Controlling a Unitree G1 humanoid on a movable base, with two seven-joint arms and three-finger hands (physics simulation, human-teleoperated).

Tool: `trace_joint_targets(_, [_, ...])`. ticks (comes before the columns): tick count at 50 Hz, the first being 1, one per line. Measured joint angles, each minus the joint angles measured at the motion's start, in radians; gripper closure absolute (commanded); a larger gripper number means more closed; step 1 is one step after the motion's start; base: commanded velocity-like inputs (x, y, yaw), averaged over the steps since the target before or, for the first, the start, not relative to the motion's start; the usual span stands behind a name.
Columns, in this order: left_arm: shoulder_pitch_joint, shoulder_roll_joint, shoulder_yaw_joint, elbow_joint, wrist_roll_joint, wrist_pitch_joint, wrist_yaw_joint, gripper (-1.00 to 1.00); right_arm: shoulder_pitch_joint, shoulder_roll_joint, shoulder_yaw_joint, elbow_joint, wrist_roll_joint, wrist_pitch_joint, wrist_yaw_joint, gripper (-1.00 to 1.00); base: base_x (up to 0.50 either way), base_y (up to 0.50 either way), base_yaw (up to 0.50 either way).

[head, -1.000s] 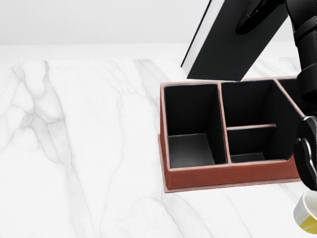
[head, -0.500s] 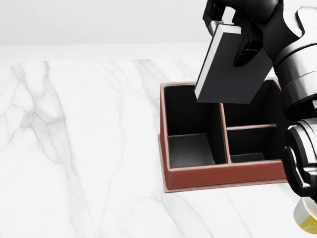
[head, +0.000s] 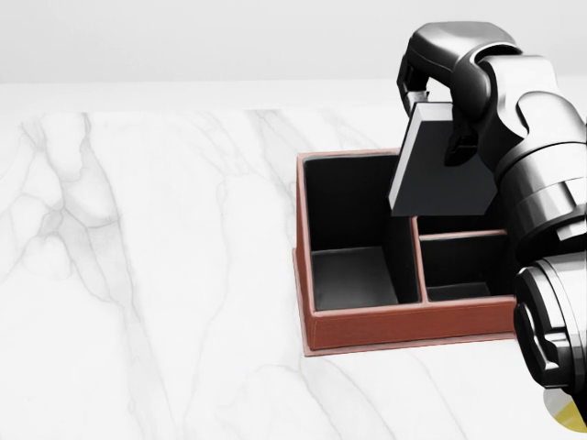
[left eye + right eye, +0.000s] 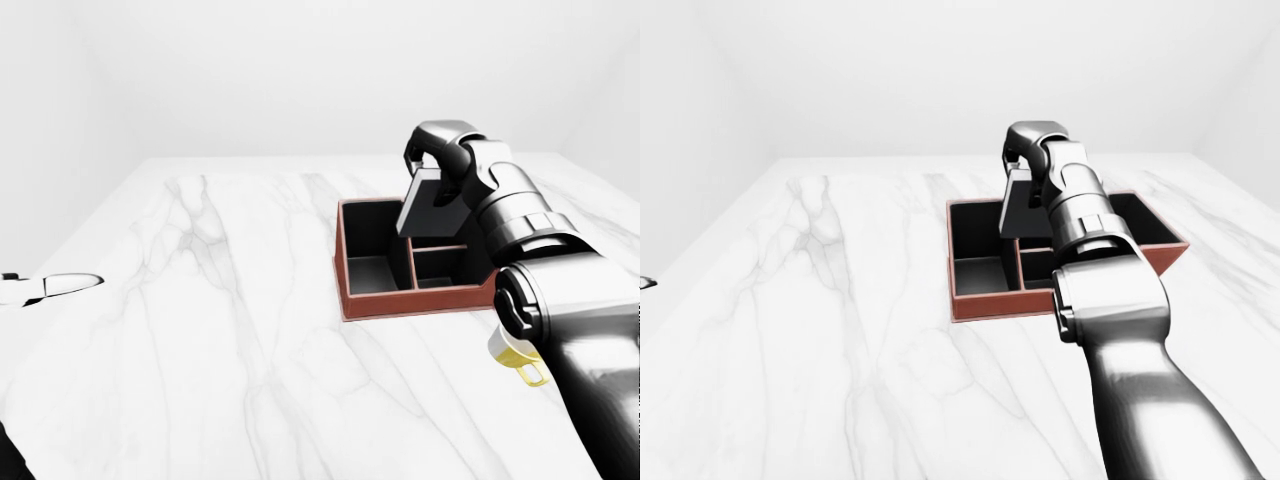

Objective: Pick up the book and place it in the caddy.

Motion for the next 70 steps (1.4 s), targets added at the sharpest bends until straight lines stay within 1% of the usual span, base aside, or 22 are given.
trace_joint_targets(14, [0.0, 0.002, 0.003, -0.002, -0.003, 0.0, -0.001, -1.0, 0.055, -0.013, -0.007, 0.008, -0.048, 0.0, -0.077, 1.0, 0.0, 0.0, 0.0])
trace_joint_targets(51, [0.002, -0.001, 0.0, 0.005, 0.002, 0.0, -0.002, -1.0, 0.126, -0.045, -0.018, 0.01, -0.071, 0.0, -0.129, 1.0, 0.0, 0.0, 0.0])
trace_joint_targets(70, [0.002, 0.0, 0.001, 0.001, 0.001, 0.0, -0.002, -1.0, 0.177, -0.036, -0.014, 0.017, -0.084, 0.0, -0.189, 1.0, 0.0, 0.0, 0.0])
